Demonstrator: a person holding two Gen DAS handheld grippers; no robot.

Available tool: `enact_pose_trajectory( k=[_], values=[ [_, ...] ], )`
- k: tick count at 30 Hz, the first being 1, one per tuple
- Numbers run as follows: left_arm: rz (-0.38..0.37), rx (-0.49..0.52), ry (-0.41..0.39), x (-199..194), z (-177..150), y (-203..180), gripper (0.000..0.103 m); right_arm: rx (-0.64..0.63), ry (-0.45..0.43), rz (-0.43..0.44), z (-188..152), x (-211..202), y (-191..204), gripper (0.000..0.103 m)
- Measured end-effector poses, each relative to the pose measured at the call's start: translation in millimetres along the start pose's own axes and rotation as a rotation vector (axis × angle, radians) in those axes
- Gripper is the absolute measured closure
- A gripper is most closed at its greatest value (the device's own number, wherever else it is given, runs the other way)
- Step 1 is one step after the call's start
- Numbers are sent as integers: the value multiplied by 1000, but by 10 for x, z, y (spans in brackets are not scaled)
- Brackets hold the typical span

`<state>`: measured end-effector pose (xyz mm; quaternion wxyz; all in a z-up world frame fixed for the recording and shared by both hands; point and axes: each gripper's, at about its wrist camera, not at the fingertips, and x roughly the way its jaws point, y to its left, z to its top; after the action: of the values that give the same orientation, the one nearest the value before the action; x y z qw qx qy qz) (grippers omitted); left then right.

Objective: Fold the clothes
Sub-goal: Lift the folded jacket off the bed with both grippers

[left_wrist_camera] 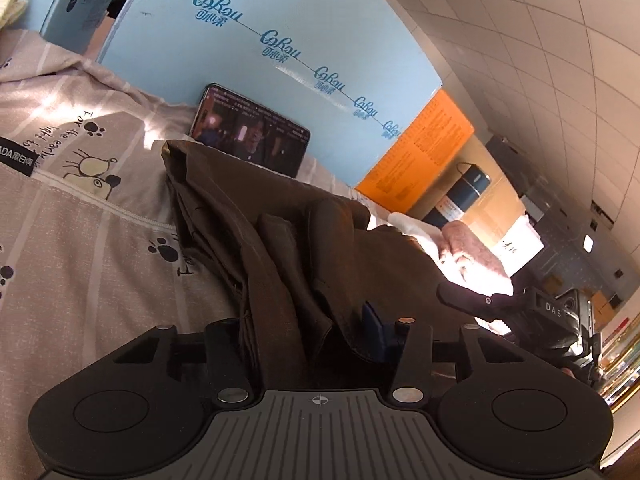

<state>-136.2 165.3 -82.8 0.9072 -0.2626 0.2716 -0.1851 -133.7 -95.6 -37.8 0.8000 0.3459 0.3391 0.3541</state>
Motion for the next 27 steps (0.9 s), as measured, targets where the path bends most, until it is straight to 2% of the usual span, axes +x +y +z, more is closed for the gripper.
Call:
enact_pose_trajectory(
  k=[2,5,8,11,17,20,27],
  values=[
    [-15,5,-27,-59,6,-10,62,-1,-18,21,-7,-17,3,57],
    [-28,4,-61,-173,21,-32,66,47,-44,103,-9,-53,17,63],
    [-21,7,-98,-330,12,-81,67,139,-61,182,-32,-64,64,63],
    [-5,11,-146,-536,-23,-127,67,191,-69,223,-98,-50,206,64],
    [60,33,-307,-1155,-67,-118,67,182,-21,297,-139,165,630,64],
    [114,46,-391,-1488,-67,-82,67,162,19,348,-114,401,914,64],
    [309,65,-589,-2303,-37,77,67,66,159,441,-162,1223,1733,64]
  ],
)
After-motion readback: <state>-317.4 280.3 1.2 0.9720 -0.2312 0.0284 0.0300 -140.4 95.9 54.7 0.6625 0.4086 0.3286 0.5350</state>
